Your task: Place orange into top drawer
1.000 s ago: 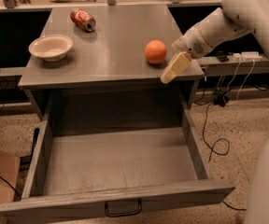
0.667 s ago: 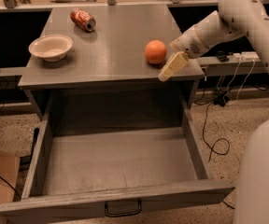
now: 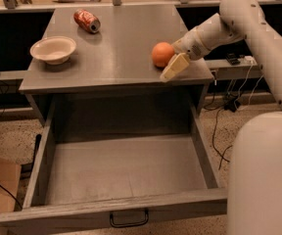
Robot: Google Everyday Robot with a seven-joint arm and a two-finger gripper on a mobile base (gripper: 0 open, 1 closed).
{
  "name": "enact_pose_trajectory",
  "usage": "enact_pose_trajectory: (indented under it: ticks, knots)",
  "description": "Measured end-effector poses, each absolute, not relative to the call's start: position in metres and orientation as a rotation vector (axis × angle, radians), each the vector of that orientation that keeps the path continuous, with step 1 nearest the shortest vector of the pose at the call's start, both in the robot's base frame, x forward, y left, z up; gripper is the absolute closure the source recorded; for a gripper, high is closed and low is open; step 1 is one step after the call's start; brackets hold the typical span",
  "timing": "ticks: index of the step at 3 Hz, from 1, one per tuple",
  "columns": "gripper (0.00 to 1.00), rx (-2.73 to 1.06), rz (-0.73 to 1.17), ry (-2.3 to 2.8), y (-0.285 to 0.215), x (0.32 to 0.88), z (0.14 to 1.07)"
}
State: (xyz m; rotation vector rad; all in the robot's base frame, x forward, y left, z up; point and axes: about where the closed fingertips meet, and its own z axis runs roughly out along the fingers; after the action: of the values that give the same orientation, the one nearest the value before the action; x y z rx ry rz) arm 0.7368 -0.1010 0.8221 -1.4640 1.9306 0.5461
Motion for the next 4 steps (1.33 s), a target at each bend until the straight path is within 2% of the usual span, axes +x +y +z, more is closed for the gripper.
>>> enact_pose_trajectory:
  ticks: [1, 2, 3, 4]
  knots:
    - [0.00, -1.489, 0.558, 1.891, -0.087, 0.747, 0.826]
    - [0.18, -1.501, 0.552, 1.871, -0.076, 0.753, 0.830]
    - [0.41, -1.518, 0.560, 1.856, -0.064, 0.751, 0.834]
    - [0.73, -1.589, 0.588, 1.832, -0.039, 0.732, 0.840]
